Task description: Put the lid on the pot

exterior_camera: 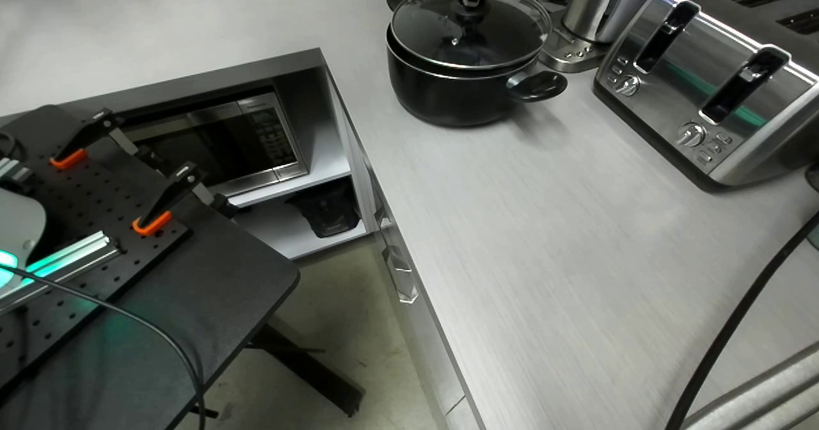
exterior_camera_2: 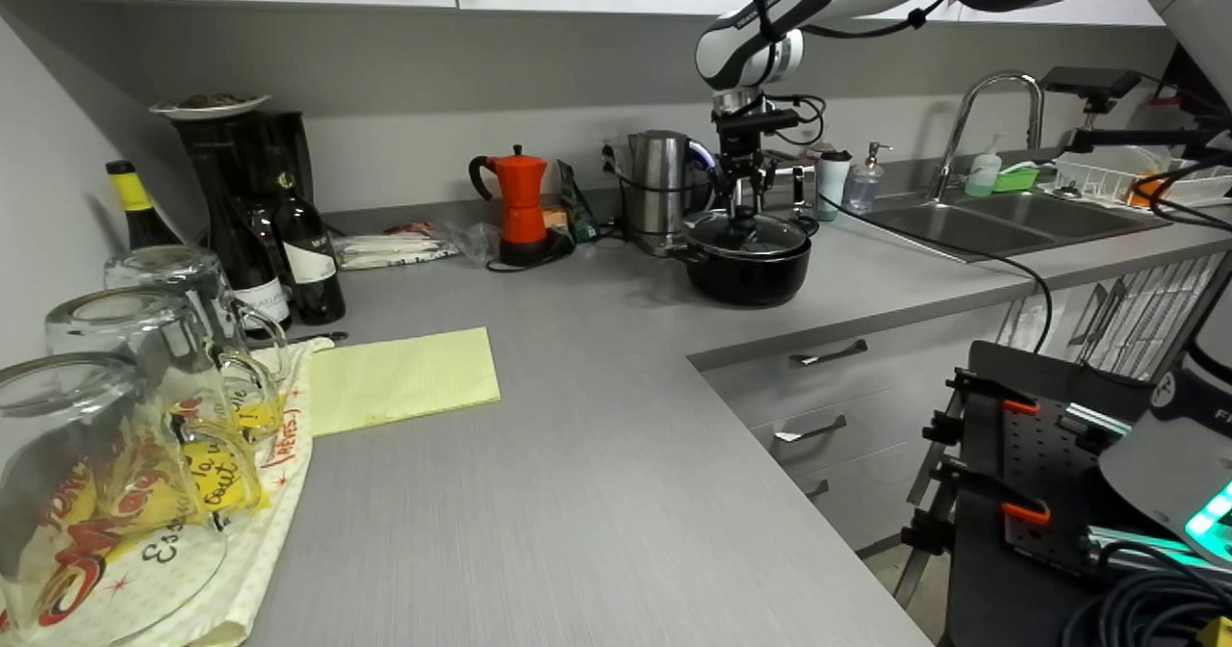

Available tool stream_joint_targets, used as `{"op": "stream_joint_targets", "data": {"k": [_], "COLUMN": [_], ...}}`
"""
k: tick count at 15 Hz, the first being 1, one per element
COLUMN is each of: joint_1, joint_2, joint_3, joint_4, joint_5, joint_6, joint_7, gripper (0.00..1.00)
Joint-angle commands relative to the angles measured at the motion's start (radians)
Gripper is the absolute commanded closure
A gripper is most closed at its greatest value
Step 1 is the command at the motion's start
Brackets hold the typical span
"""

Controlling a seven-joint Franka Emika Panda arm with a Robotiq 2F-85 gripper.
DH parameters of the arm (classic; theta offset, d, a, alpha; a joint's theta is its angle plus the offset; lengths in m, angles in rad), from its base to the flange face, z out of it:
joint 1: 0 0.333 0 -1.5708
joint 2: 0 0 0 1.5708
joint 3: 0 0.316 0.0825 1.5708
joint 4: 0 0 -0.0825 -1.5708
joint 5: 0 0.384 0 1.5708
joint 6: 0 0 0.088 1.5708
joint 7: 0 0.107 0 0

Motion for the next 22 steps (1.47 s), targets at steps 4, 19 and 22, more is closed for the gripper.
{"op": "stream_joint_targets", "data": {"k": [4, 19, 22], "joint_1": [0.008, 0.020, 0.013], "joint_2": [-0.082, -0.176, -0.168], "joint_3": [0.008, -0.018, -0.022], "joint_4": [-0.118, -0.269, -0.258], "joint_5": [0.010, 0.023, 0.027], "joint_6": [0.073, 0.149, 0.140], "joint_7": [-0.008, -0.025, -0.022], "gripper": [0.76, 0.76, 0.76]}}
